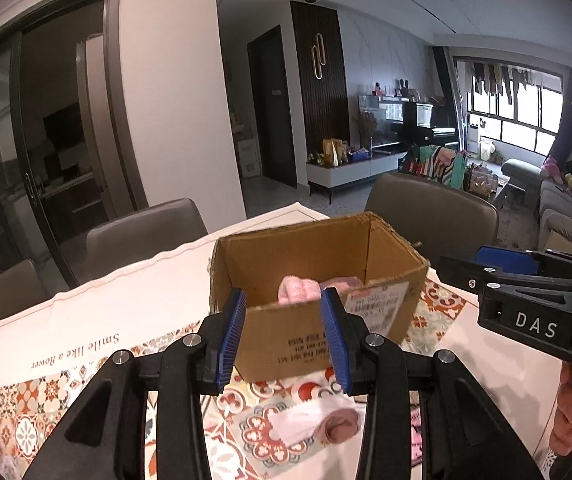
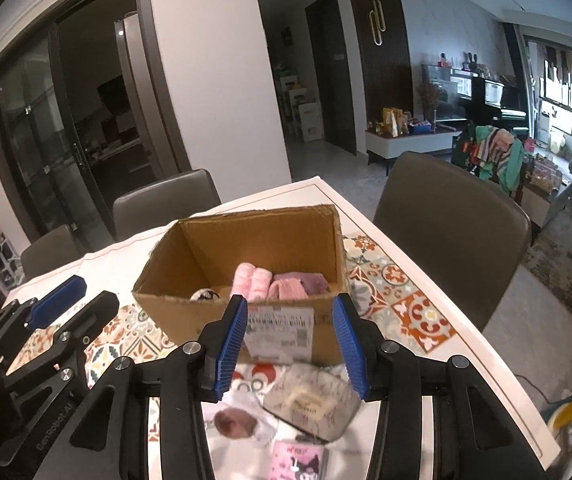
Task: Organize soft objects
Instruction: 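Open both tools to drop the towel and headband into the box, then move both tools back to the table toward the Kuromi package and hair tie, then grasp the pink Kuromi package with the right tool while the left tool grasps the brown hair tie, then lift the Kuromi package and hair tie and carry both over the box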
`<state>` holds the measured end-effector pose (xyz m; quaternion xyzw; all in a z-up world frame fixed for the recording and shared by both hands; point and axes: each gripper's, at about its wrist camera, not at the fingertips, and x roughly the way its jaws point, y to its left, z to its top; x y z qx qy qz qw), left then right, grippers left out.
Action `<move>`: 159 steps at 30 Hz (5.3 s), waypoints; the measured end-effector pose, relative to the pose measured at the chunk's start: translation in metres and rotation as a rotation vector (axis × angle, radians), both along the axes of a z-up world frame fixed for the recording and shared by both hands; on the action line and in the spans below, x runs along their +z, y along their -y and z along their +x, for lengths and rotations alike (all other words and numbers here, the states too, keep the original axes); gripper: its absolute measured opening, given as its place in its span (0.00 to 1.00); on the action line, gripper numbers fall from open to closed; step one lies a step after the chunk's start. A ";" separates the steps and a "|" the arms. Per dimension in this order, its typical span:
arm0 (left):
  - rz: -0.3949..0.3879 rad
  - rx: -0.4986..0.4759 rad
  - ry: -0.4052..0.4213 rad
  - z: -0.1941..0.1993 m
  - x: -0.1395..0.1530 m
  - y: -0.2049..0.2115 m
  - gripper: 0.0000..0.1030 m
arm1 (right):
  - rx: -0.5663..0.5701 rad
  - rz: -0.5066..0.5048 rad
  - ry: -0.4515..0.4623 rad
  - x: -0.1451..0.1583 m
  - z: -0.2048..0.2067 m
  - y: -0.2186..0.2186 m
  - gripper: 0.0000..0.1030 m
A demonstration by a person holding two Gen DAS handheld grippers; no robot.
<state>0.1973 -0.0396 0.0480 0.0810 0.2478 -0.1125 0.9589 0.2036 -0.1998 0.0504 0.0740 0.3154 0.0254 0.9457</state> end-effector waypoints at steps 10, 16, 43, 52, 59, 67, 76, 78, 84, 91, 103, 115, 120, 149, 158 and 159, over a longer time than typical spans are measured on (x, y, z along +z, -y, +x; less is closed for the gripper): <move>0.006 -0.013 -0.058 -0.029 -0.032 -0.009 0.38 | -0.045 -0.014 -0.028 -0.019 -0.036 -0.005 0.51; 0.017 -0.018 -0.096 -0.038 -0.053 -0.013 0.38 | -0.052 -0.028 -0.077 -0.043 -0.052 -0.010 0.51; 0.041 -0.140 -0.272 -0.031 -0.131 -0.029 0.37 | -0.082 0.013 -0.348 -0.136 -0.060 -0.034 0.64; 0.046 -0.208 -0.311 -0.010 -0.142 -0.018 0.37 | -0.097 -0.002 -0.398 -0.154 -0.054 -0.032 0.64; 0.033 -0.214 -0.356 0.006 -0.152 -0.009 0.34 | -0.085 0.011 -0.424 -0.165 -0.046 -0.031 0.64; 0.017 -0.210 -0.385 0.019 -0.162 -0.002 0.30 | -0.081 0.011 -0.433 -0.173 -0.039 -0.031 0.64; 0.021 -0.193 -0.415 0.028 -0.172 0.008 0.21 | -0.072 -0.013 -0.423 -0.178 -0.033 -0.031 0.64; 0.021 -0.190 -0.421 0.030 -0.174 0.009 0.18 | -0.069 -0.004 -0.425 -0.179 -0.033 -0.030 0.64; 0.022 -0.183 -0.439 0.035 -0.180 0.012 0.10 | -0.071 -0.006 -0.424 -0.183 -0.032 -0.030 0.63; 0.011 -0.168 -0.437 0.032 -0.181 0.013 0.07 | -0.052 -0.006 -0.409 -0.183 -0.036 -0.032 0.55; -0.039 -0.127 -0.409 0.010 -0.161 0.000 0.07 | -0.053 0.027 -0.373 -0.170 -0.043 -0.025 0.54; -0.057 -0.084 -0.301 -0.013 -0.122 -0.009 0.07 | -0.038 0.042 -0.285 -0.138 -0.052 -0.022 0.54; -0.067 -0.081 -0.262 -0.017 -0.102 -0.009 0.07 | -0.035 0.045 -0.237 -0.119 -0.055 -0.020 0.54; -0.120 -0.053 0.004 -0.025 -0.004 -0.011 0.07 | -0.014 0.047 0.046 -0.019 -0.047 -0.011 0.54; -0.123 -0.042 0.051 -0.011 0.009 -0.015 0.07 | 0.000 0.038 0.105 0.001 -0.031 -0.012 0.54; -0.122 -0.041 0.054 -0.008 0.010 -0.014 0.07 | 0.002 0.036 0.113 0.003 -0.028 -0.012 0.54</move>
